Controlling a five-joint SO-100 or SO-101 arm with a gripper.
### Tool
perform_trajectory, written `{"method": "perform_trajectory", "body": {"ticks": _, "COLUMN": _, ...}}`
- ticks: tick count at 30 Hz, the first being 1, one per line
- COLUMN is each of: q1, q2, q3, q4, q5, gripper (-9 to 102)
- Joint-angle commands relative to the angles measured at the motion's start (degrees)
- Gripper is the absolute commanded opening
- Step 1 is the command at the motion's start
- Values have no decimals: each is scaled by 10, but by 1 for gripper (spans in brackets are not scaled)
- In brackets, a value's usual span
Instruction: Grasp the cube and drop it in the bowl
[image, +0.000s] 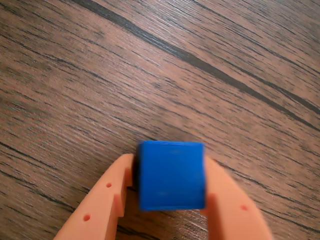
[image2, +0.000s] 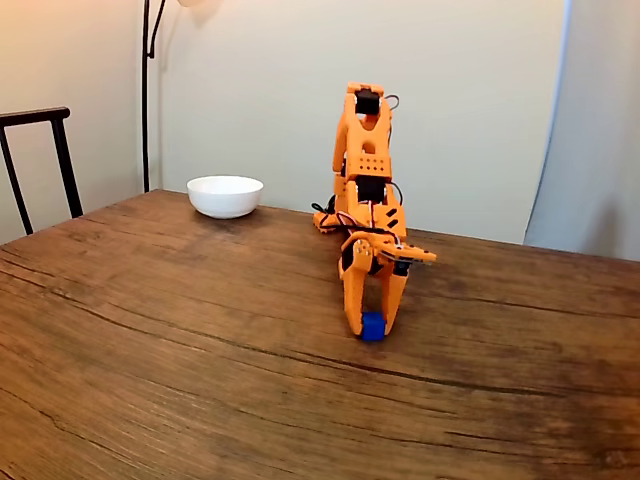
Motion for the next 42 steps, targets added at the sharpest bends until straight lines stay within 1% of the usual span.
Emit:
{"method": "perform_trajectory", "body": {"ticks": 1, "q1": 2, "q2": 3, "q3": -13, "q4": 2, "q5": 1, "gripper": 11}}
{"method": "perform_trajectory", "body": {"ticks": 12, "q1": 2, "q2": 5, "q3": -14, "q4": 2, "q5": 1, "gripper": 11}}
{"method": "perform_trajectory", "body": {"ticks": 17, "q1": 1, "q2": 13, "q3": -23, "q4": 2, "q5": 1, "gripper": 5}}
{"method": "perform_trajectory", "body": {"ticks": 20, "q1": -4, "q2": 16, "q3": -24, "q4": 2, "q5": -1, "gripper": 4}}
{"method": "perform_trajectory", "body": {"ticks": 26, "q1": -8, "q2": 76, "q3": -11, "q4": 8, "q5": -15, "gripper": 4}}
{"method": "perform_trajectory", "body": {"ticks": 29, "q1": -5, "q2": 124, "q3": -16, "q4": 62, "q5": -10, "gripper": 4}}
{"method": "perform_trajectory", "body": {"ticks": 37, "q1": -1, "q2": 296, "q3": -20, "q4": 279, "q5": 29, "gripper": 4}}
{"method": "perform_trajectory", "body": {"ticks": 42, "q1": 14, "q2": 412, "q3": -19, "q4": 398, "q5": 47, "gripper": 4}}
